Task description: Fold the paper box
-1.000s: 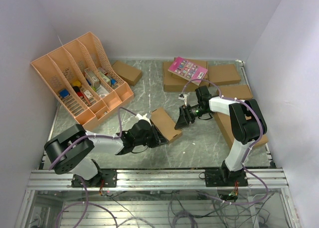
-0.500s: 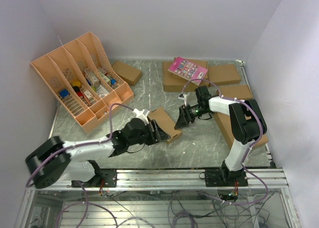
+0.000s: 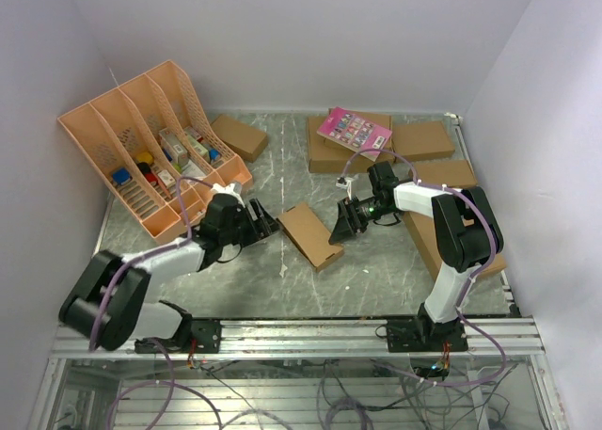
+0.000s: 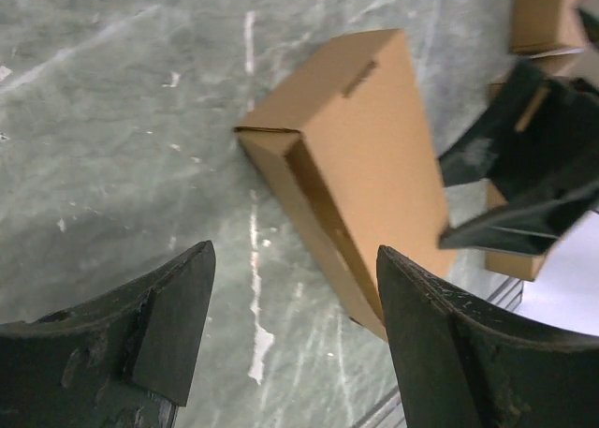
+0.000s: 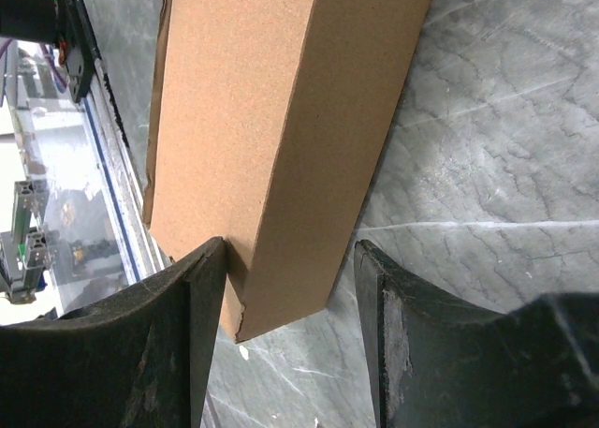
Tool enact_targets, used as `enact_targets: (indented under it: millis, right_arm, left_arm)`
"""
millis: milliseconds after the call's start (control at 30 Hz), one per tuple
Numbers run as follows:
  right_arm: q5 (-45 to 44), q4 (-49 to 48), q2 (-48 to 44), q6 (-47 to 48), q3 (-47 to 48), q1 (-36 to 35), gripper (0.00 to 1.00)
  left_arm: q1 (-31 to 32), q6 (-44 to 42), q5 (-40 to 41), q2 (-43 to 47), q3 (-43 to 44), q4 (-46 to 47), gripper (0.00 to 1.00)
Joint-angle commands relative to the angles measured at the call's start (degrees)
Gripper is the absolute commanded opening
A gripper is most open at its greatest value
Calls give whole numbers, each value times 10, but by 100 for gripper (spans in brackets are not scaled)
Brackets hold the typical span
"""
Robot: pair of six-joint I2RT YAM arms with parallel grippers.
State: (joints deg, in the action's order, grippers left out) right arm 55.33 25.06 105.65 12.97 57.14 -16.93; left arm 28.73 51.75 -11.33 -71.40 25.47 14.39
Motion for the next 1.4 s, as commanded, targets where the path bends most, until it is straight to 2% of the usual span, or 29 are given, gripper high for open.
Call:
enact_targets:
  millis: [0,233,333,567,667,800,933,1067,1133,1267,1367]
  right_arm:
    - [-80,1,26,34,-7,-8,54]
    - [-80,1,29,34,-6,-8,54]
    - [-79,1,30,33,-5,-9,54]
    - [-78,1,30,33,-6,-9,54]
    - [-79,1,30,33,-6,-9,54]
    - [-79,1,29,33,-6,-9,54]
    - [-80,1,29,34,-7,-10,54]
    - [-80,1,29,32,-7,-10,54]
    - [-80,1,29,32,-7,-9,54]
    - [-79,0,29,32,-6,-10,54]
    - [-77,2,28,33,-5,-9,55]
  left_arm:
    - [-14,-34,-51,-82,48,69,81]
    - [-14,-27,-44,-158,80,106,80]
    - [-15,-26,-41,-179,91,109,74]
    - [-22,-31,-31,-196,99,99,55]
    - [-23,-35,-31,-195,104,92,40]
    - [-23,-38,-36,-196,105,88,27]
    - [-23,-38,-42,-194,103,85,20]
    - [-23,-31,-44,-182,98,88,17]
    - [-23,-23,-44,-174,94,90,19]
    - [-23,-4,-44,-162,85,92,35]
    - [-23,6,-46,-147,74,98,41]
